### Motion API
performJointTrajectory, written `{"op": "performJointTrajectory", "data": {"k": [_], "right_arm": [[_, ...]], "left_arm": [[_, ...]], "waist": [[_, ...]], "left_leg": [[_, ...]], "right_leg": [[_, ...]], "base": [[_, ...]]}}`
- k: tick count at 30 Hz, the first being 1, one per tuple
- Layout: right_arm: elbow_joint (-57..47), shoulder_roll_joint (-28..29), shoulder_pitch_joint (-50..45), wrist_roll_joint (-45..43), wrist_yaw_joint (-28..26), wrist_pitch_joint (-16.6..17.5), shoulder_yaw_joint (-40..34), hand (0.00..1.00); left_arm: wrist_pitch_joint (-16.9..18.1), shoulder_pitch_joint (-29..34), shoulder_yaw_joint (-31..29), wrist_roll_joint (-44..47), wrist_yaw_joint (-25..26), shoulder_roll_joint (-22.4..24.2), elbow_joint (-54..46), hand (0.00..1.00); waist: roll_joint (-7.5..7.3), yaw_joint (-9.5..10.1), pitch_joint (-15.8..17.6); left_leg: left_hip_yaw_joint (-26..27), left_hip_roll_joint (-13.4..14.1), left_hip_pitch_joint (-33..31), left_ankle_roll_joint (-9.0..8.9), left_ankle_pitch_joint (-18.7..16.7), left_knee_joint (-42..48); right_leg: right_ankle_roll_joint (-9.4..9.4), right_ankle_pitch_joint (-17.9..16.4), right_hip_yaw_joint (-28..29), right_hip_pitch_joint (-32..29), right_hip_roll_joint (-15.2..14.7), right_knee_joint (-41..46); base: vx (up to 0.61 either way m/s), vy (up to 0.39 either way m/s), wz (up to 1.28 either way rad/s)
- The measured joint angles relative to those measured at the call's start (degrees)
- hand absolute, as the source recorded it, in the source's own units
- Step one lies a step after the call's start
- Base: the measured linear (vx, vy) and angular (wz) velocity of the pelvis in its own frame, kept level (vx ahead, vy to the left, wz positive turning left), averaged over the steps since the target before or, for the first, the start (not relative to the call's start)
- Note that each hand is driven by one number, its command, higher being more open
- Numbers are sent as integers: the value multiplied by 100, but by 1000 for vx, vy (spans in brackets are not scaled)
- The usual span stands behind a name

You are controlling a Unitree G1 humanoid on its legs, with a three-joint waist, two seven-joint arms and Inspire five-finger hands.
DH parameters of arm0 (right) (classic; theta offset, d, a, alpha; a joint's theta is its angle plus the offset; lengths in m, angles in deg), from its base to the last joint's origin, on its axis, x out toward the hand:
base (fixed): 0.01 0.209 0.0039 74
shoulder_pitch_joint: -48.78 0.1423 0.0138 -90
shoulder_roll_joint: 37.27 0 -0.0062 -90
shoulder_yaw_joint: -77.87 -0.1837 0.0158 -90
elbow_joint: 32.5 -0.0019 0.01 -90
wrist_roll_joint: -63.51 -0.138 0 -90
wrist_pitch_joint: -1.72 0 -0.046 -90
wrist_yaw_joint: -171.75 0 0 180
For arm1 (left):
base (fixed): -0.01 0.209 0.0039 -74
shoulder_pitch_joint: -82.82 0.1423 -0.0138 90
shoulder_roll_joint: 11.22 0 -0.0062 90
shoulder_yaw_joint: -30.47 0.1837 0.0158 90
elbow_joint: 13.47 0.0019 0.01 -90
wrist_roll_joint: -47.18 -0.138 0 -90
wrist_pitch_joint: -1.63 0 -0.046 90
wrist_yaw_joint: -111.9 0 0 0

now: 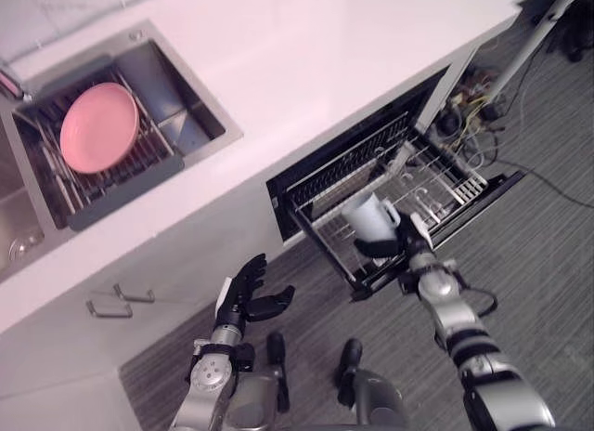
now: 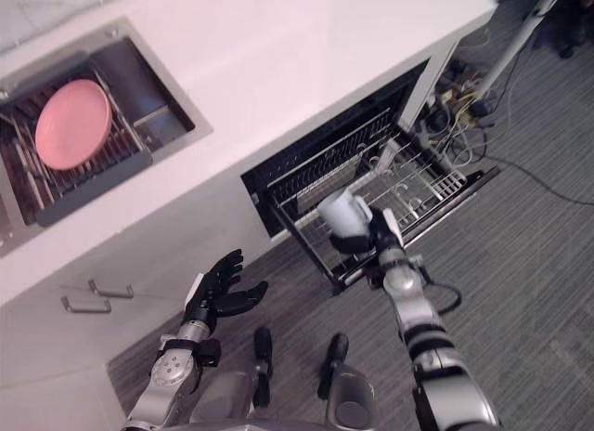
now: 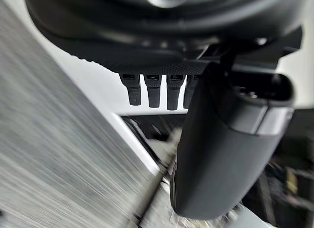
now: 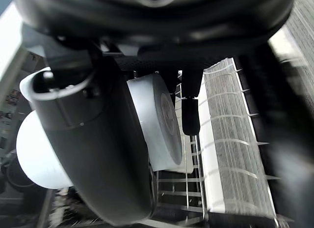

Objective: Walk over to the sink, pick up the cup, carry it to the dishwasher, place the cup inside the dishwasher, then close the dishwasher door

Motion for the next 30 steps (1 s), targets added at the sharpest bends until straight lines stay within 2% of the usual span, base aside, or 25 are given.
{"op": "performJointTrajectory", "data": {"k": [6,7,12,19,22,25,30], "right_arm": [[972,-153,1102,-2,201,-184,-31,30],[1139,-157,1280,-5,252,-228,-86,90],[1254,-139,1528,-29,297,-306,-137,90],[1177,-96,1613,-68,417,-323,-242,90],[282,7,1357,-69,538,-366,-376,90],[-1084,186,688,-68,659,-304,-464,90],[-2677,752,-825,-49,709,-163,-469,90]], "left_arm": [[0,-272,-261,172,258,-48,488,90],[-1,-382,-262,184,278,-48,642,90],[8,-670,-258,199,372,-33,860,90],[8,-768,-258,195,437,-12,1068,90],[7,-768,-262,195,479,25,1088,90],[-4,-755,-262,195,482,67,1111,90],[-20,-719,-283,192,480,90,1280,90]], "waist": [[78,167,351],[94,227,376],[106,306,503],[109,313,565],[101,296,573],[69,280,591],[-113,144,553]], "left_leg": [[-63,39,-413,47,51,215],[-68,50,-530,50,50,273],[-100,90,-669,48,41,345],[-114,121,-670,43,38,371],[-76,141,-628,36,33,373],[-19,159,-418,25,23,321],[25,162,108,-38,-49,116]], "right_leg": [[-55,71,-39,-300,19,35],[-65,87,-39,-383,30,25],[-97,113,-52,-463,78,-11],[-117,116,-37,-461,137,-6],[-123,120,2,-441,157,-6],[-143,97,36,-275,178,-8],[-101,-72,72,138,172,2]], "base": [[-40,-3,5],[0,0,0],[0,0,0],[-3,0,0],[-14,1,-7],[14,2,-6],[33,11,-4]]}}
